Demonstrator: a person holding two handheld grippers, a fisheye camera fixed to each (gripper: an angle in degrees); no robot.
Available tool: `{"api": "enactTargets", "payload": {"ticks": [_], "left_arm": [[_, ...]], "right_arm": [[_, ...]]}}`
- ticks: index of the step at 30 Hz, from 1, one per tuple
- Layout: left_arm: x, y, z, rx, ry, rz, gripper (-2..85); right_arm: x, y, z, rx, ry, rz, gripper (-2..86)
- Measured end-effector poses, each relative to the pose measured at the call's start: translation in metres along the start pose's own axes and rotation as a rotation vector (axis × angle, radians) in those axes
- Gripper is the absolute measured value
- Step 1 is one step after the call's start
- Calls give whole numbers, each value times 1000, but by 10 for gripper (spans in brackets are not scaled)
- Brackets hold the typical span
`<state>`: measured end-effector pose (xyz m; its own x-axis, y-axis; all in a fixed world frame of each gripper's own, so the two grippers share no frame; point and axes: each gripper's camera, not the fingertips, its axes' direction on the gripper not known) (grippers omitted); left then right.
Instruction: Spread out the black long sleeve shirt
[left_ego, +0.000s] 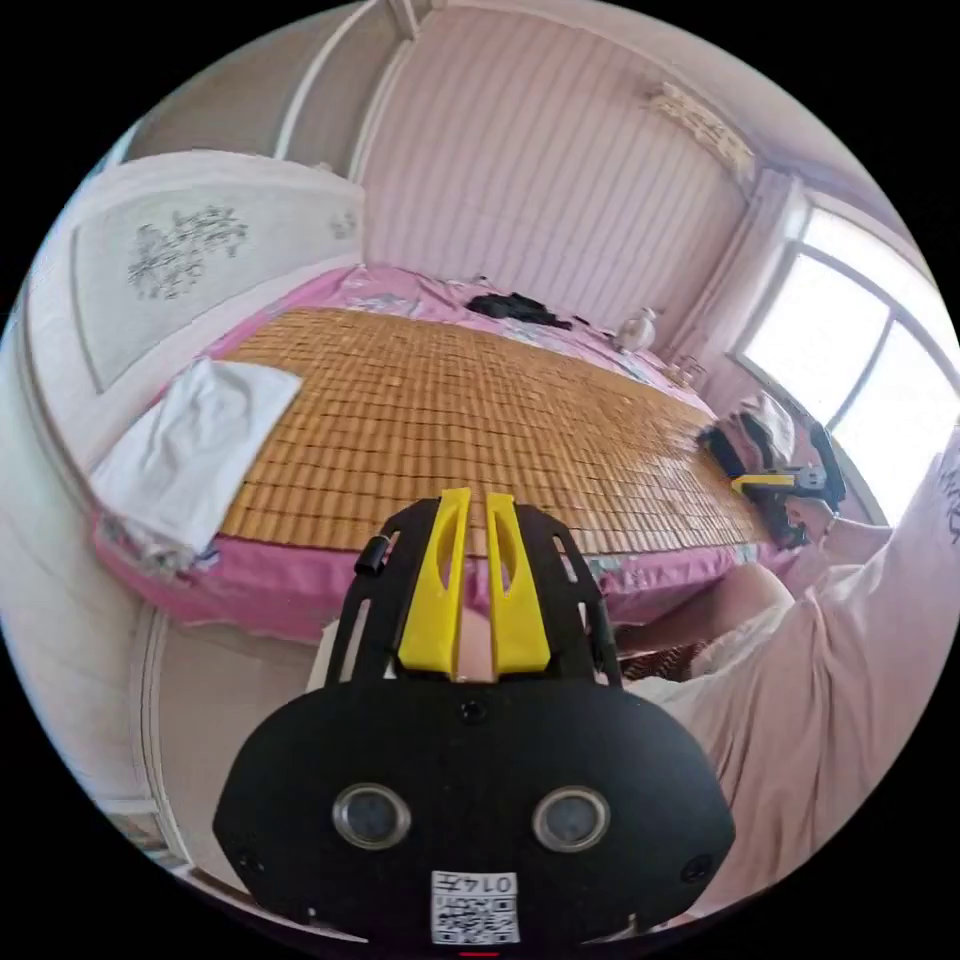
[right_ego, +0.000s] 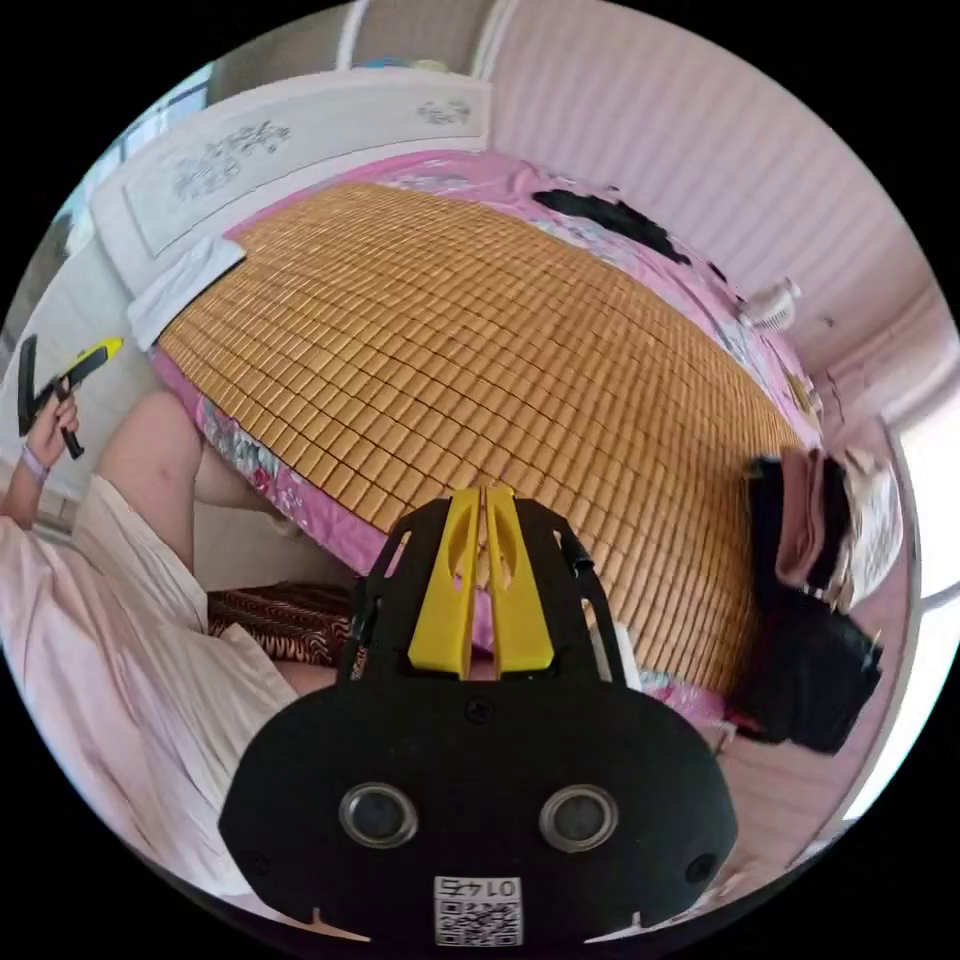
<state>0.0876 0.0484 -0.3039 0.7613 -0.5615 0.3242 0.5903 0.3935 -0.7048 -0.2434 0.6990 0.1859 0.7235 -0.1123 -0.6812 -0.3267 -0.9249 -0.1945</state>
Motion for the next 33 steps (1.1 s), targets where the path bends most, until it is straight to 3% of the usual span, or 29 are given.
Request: {"api": "enactTargets", "payload": {"ticks": [4, 13, 23, 33], "left_arm": [[124, -37, 62, -20, 252, 270, 53], [365, -110, 152, -54, 446, 677, 109], [631, -128, 272, -183, 658, 1090, 134], [846, -144, 375, -186, 713, 1176, 150]], "right_arm": [[65, 101, -46, 143, 31, 317, 8], [160, 207, -99, 288, 333, 587, 68], [318, 261, -152, 323, 489, 777, 103], [455, 272, -184, 324, 589, 792, 107]]}}
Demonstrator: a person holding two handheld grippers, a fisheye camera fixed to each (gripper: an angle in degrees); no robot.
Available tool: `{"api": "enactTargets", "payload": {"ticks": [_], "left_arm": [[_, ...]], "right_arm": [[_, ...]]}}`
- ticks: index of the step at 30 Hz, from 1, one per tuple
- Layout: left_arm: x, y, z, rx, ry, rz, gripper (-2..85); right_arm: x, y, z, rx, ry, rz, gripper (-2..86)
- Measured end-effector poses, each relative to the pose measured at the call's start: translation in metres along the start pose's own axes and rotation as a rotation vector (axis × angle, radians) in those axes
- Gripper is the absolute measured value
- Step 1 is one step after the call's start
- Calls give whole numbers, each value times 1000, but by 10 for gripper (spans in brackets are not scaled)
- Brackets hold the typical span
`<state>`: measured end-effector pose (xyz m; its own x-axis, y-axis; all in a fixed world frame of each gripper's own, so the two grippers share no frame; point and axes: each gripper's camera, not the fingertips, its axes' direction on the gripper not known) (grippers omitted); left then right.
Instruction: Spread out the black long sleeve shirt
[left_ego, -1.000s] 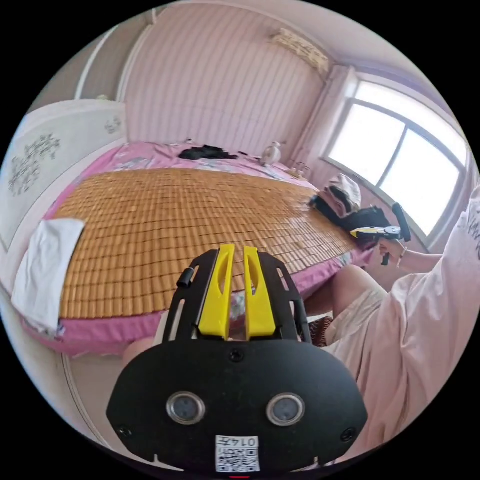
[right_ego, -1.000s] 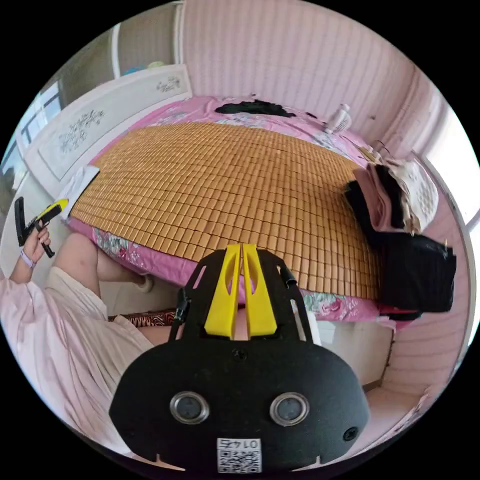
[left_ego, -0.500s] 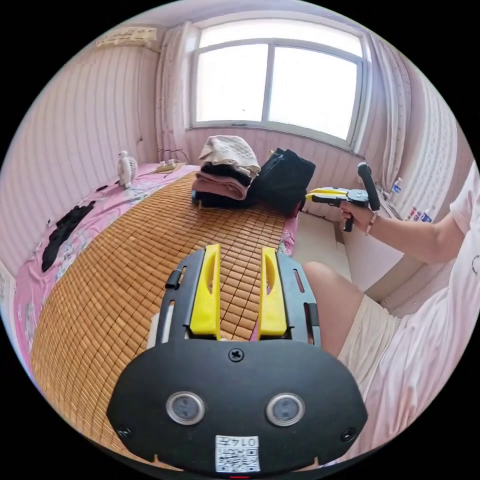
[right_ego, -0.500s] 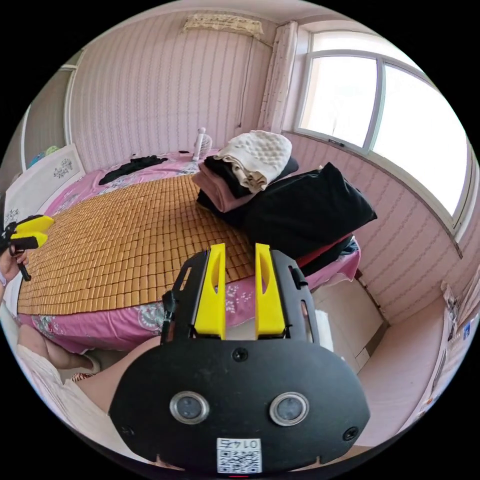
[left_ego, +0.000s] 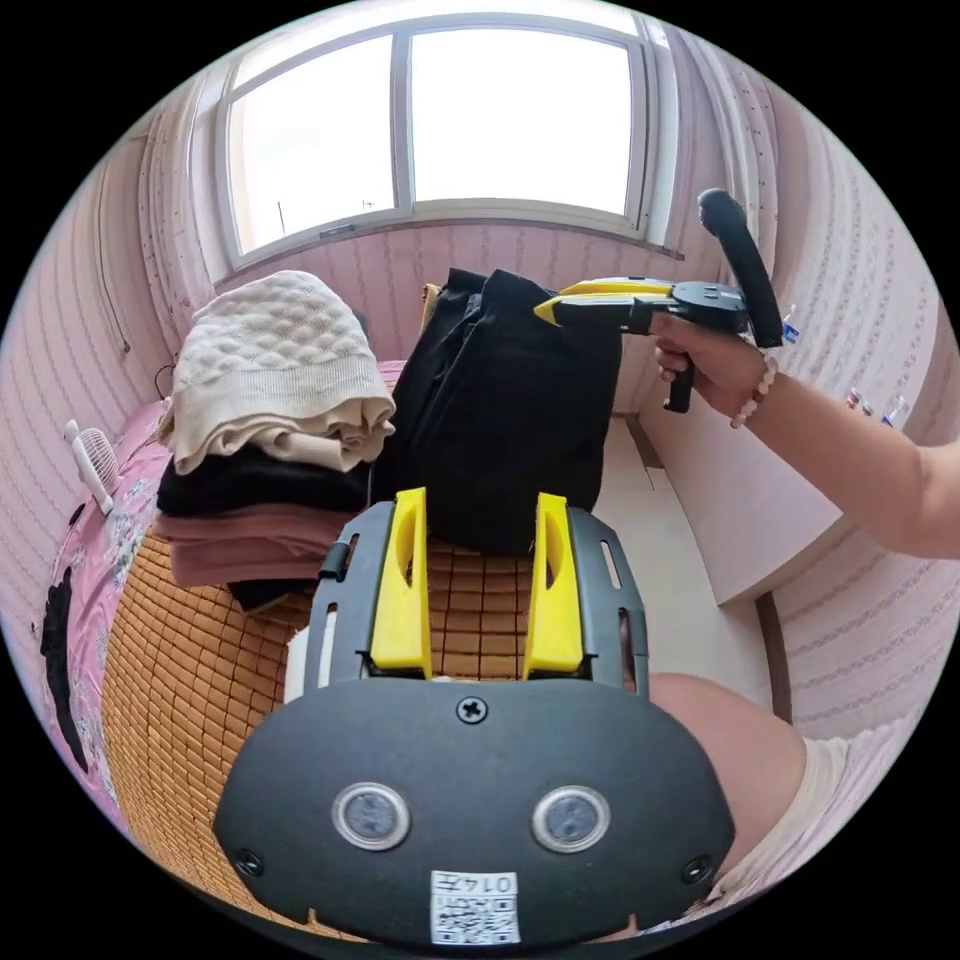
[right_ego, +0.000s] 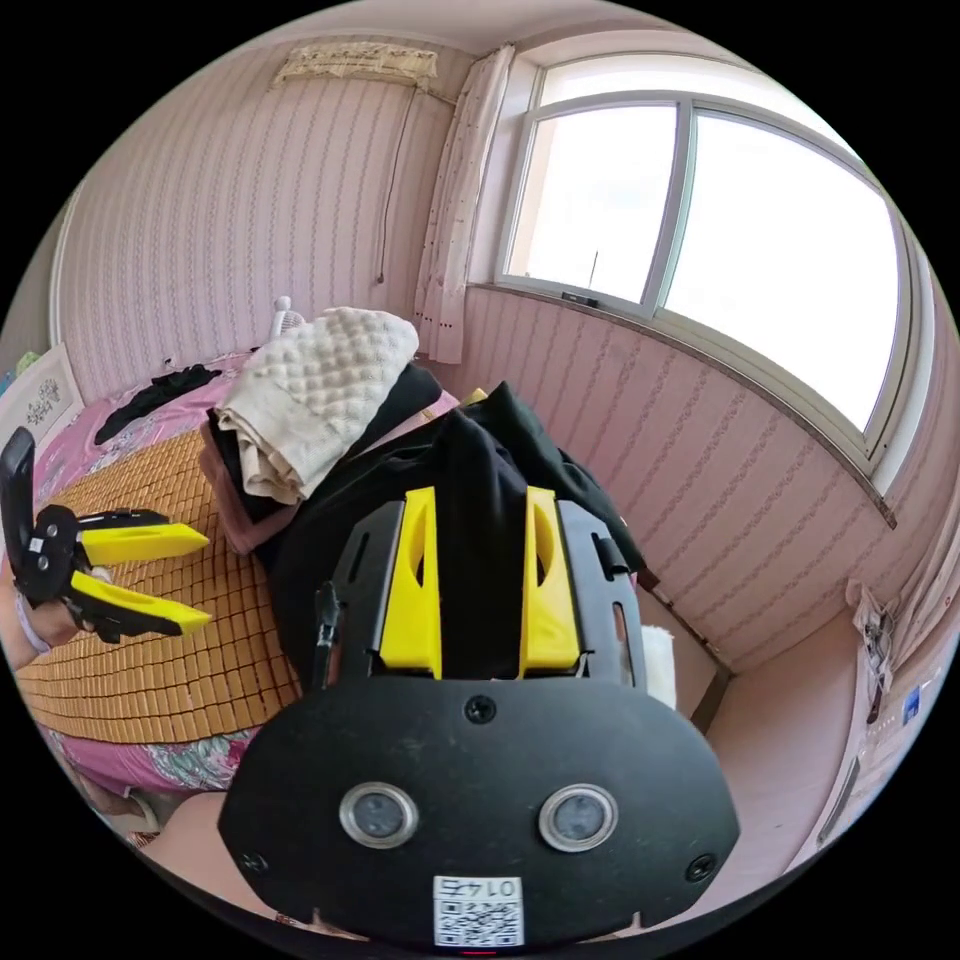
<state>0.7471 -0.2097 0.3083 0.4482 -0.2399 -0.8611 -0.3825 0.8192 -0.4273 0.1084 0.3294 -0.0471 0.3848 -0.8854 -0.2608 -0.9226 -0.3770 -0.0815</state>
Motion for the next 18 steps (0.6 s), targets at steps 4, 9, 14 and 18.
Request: {"api": "enactTargets", "payload": {"ticks": [4, 9, 14, 18], "left_arm": [[-16, -44, 61, -67, 48, -82, 139], [-20, -50, 88, -155, 37, -179, 57], [-24, -23, 12, -48, 69, -239, -3], [-20, 36, -90, 122, -9, -204, -8]], "right_arm": [[14, -2, -8, -6, -72, -44, 21], [26, 4, -70, 99, -383, -29, 3], [9, 4, -131, 196, -480, -120, 0], [-32, -27, -179, 305, -671, -231, -1]]}}
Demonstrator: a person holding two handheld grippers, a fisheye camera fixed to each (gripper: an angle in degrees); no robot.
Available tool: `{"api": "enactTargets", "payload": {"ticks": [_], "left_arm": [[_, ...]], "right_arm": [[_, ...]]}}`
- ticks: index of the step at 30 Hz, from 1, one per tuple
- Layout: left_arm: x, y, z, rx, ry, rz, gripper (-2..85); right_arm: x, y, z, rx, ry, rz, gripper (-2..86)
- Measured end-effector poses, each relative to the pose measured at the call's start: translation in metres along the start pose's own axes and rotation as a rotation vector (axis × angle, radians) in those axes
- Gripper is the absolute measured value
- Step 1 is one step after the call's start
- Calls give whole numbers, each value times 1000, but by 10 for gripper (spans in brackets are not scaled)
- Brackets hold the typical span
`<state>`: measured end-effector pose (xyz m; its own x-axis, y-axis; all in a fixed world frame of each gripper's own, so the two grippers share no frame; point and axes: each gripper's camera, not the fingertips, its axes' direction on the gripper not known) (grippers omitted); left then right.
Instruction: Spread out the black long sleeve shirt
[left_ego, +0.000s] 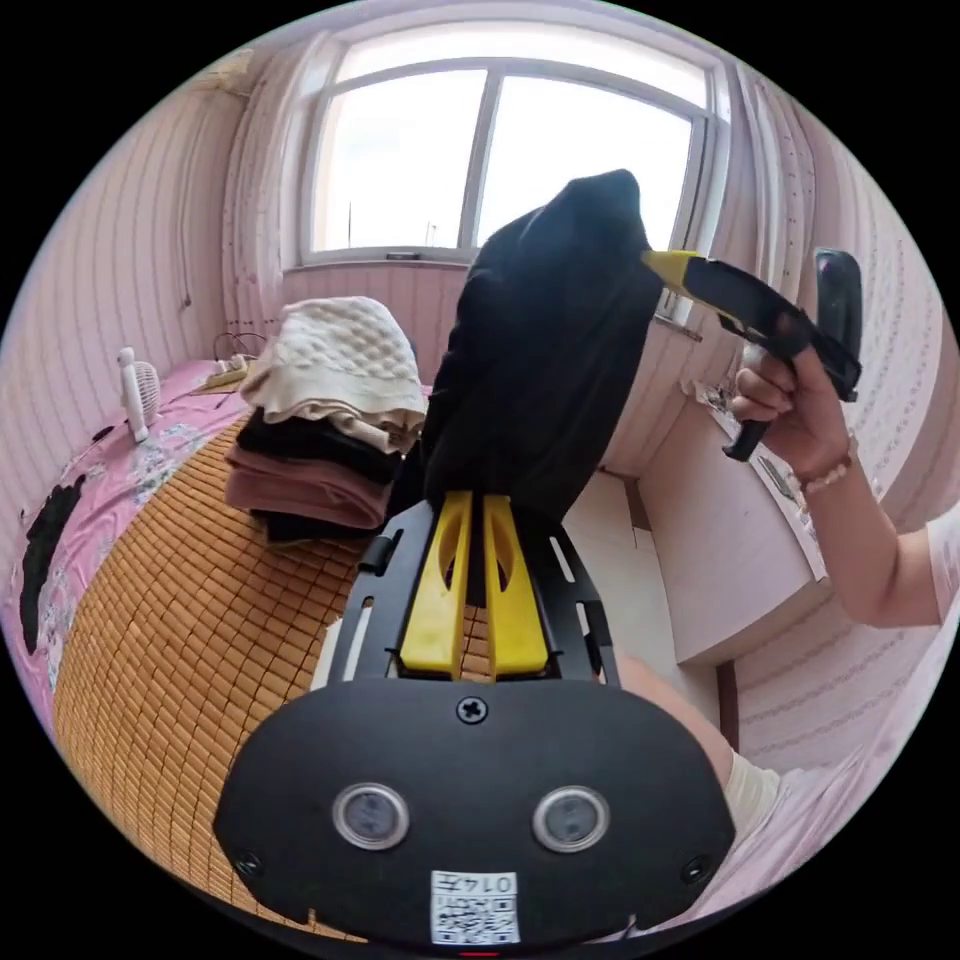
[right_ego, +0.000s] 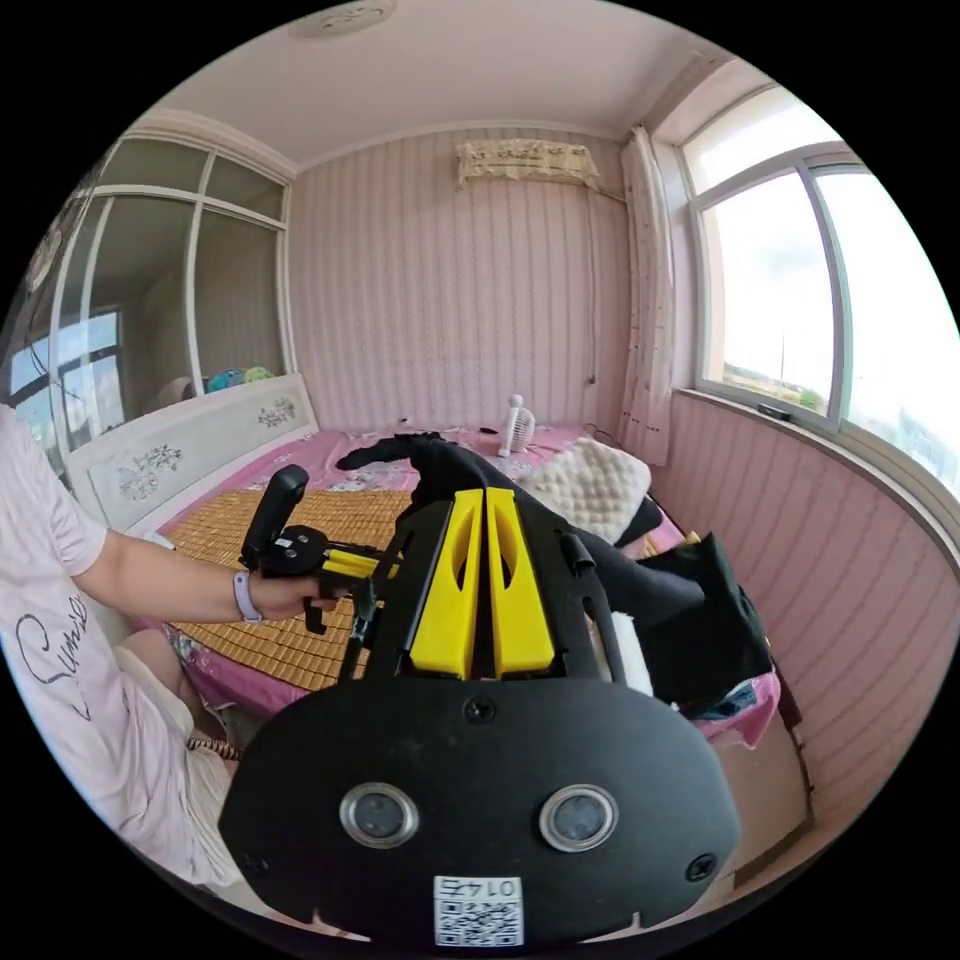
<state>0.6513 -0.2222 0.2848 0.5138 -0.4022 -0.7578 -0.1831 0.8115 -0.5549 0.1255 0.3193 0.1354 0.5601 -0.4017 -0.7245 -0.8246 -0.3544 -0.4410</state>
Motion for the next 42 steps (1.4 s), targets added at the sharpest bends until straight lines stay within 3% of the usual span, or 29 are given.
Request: {"api": "enactTargets", "payload": {"ticks": [3, 8, 11, 14, 17, 19, 22, 27, 33, 37, 42], "left_arm": [[-23, 48, -109, 132, -95, -92, -9], [-35, 142, -314, 344, -432, -186, -7], [-20, 171, -400, 368, -568, -153, -2], [-11, 191, -440, 319, -560, -145, 22], [-23, 233, -434, 329, -331, -256, 53], [-34, 269, -413, 250, -229, -321, 65], [-50, 337, -389, 104, -202, -474, 79], [-83, 426, -412, -23, -354, -653, 78], [-157, 483, -439, -114, -526, -764, 77], [-224, 497, -446, -150, -658, -814, 77], [-295, 500, -440, -199, -667, -857, 105]], "right_arm": [[-47, -42, 27, 46, -151, -81, -1], [-132, -94, 94, 164, -490, -42, -1], [-176, -107, 133, 220, -643, 48, 0], [-209, -94, 176, 200, -665, 99, 1], [-226, -53, 231, 35, -607, 132, 4], [-233, -3, 273, -174, -426, 125, 10], [-237, 55, 301, -373, -325, 131, 31], [-282, 101, 318, -544, -348, 41, 73], [-392, 126, 358, -731, -375, -253, 95], [-408, 146, 386, -834, -378, -95, 106], [-410, 152, 395, -877, -375, -39, 110]]}}
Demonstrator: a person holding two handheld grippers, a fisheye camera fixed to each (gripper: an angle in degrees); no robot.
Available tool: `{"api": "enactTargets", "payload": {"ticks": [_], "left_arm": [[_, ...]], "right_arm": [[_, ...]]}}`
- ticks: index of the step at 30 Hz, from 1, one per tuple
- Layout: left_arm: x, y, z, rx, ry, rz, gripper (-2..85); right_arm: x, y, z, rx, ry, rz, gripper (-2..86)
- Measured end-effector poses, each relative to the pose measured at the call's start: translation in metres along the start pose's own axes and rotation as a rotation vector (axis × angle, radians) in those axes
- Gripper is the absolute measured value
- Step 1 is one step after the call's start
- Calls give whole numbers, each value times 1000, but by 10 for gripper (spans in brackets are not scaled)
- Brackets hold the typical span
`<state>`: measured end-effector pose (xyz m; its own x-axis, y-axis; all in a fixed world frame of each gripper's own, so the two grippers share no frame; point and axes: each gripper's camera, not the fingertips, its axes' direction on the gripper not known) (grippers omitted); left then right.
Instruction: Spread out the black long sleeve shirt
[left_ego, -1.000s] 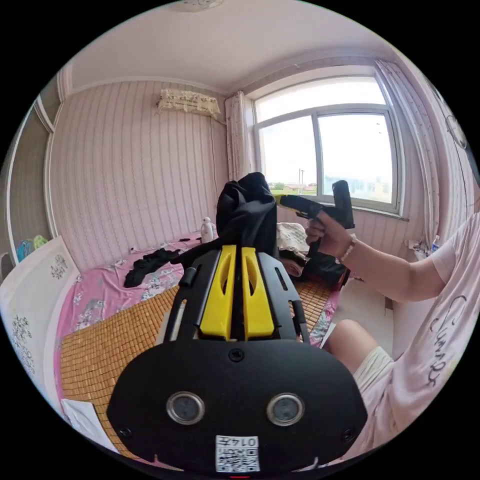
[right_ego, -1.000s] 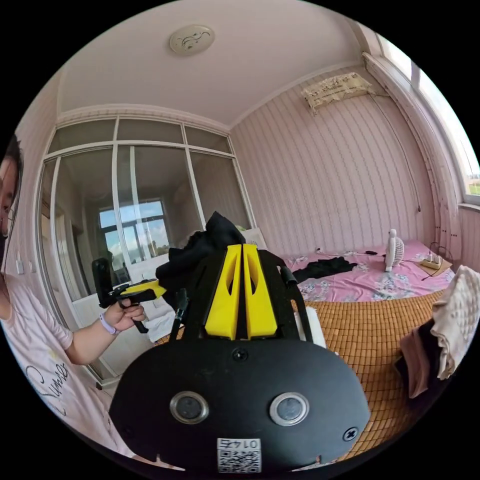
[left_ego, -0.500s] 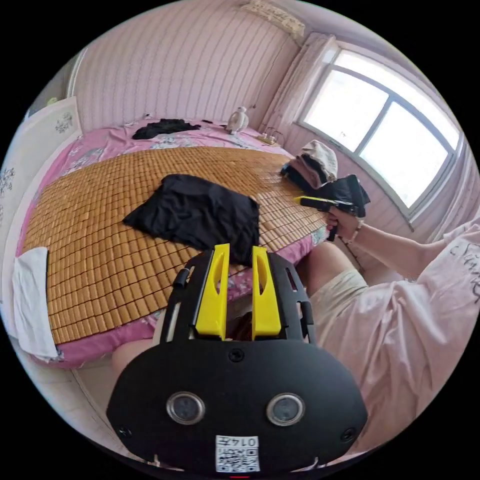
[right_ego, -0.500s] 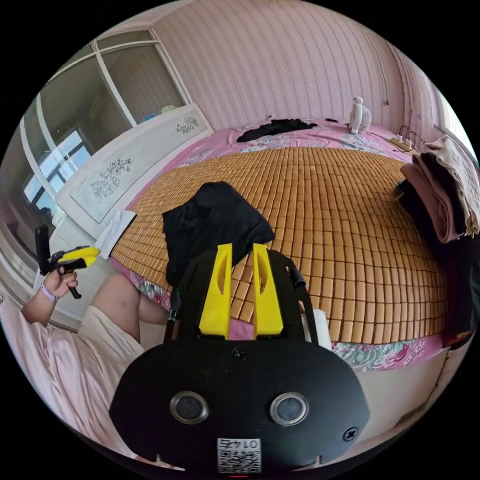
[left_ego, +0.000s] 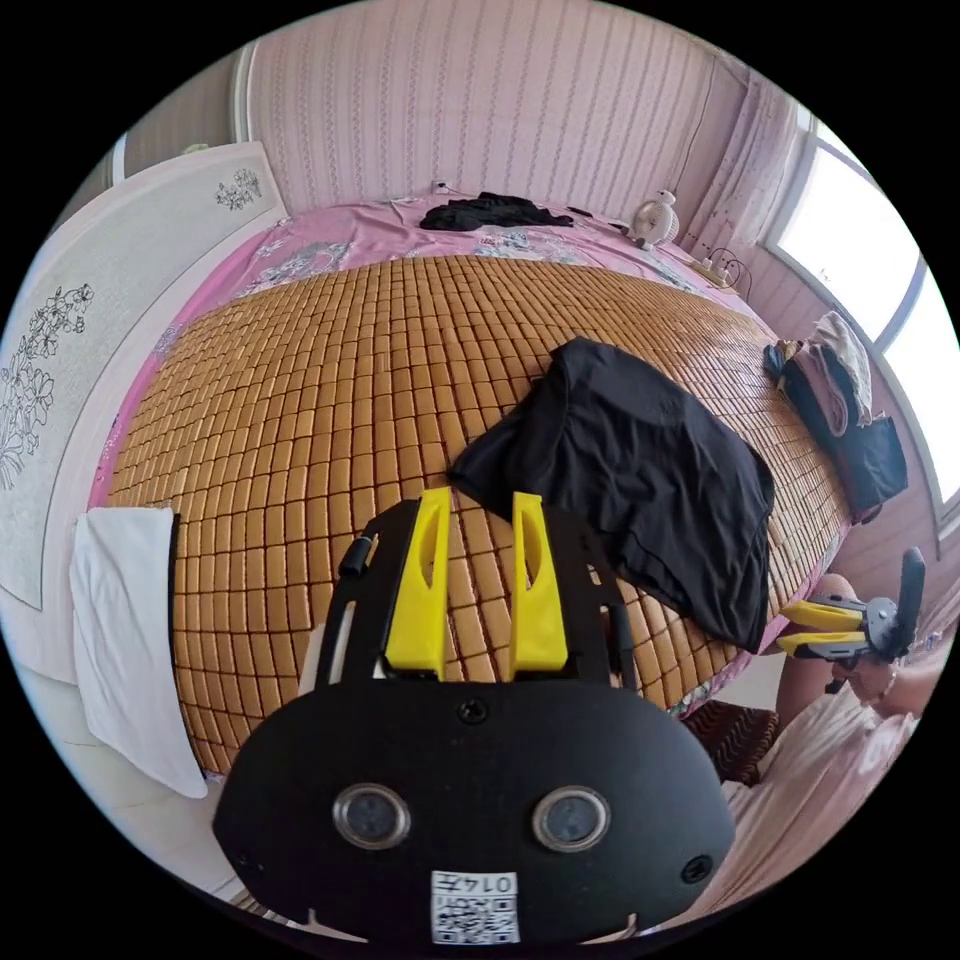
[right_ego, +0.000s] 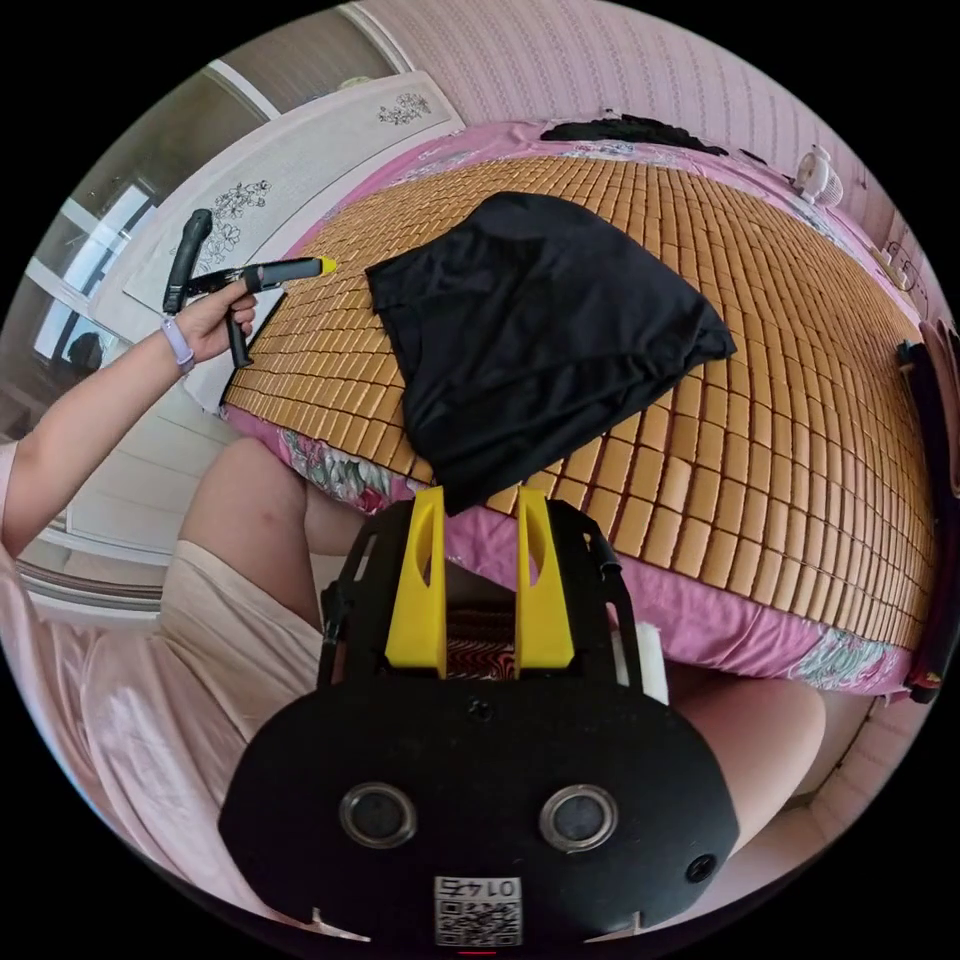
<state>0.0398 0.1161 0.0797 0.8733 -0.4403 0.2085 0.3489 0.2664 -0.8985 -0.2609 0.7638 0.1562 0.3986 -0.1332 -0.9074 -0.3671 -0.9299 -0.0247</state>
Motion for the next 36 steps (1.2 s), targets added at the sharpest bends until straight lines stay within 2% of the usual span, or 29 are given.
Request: {"api": "enactTargets", "payload": {"ticks": [6, 9, 12, 14, 17, 19, 21, 25, 29, 36], "left_arm": [[-8, -31, 49, -147, -36, 66, 110], [-14, -26, 50, -152, -28, 68, 103], [-25, -19, 37, -131, -15, 23, 29], [-33, -9, 27, -159, 21, -6, -4], [-41, 10, 9, -167, 48, -5, -8], [-43, 23, -6, -150, 40, 18, -9], [-46, 35, -24, -126, 53, 35, -10], [-49, 61, -86, 4, 182, 24, -10], [-38, 74, -172, 183, 255, 100, -10], [-35, 68, -341, 562, 272, 177, -10]], "right_arm": [[8, -6, 1, 95, -77, 155, 118], [-4, -17, 18, 33, 1, 95, 103], [-19, -17, 26, 10, 174, -12, 53], [-22, -14, 23, 2, 194, -63, 19], [-11, -7, 7, -8, 94, -41, 9], [6, 6, -22, 66, -11, 18, 6], [15, 19, -50, 133, -34, 31, 4], [30, 50, -123, 338, -83, 35, 2], [37, 62, -189, 518, -126, 25, 0], [9, 64, -353, 937, -201, -187, -1]]}}
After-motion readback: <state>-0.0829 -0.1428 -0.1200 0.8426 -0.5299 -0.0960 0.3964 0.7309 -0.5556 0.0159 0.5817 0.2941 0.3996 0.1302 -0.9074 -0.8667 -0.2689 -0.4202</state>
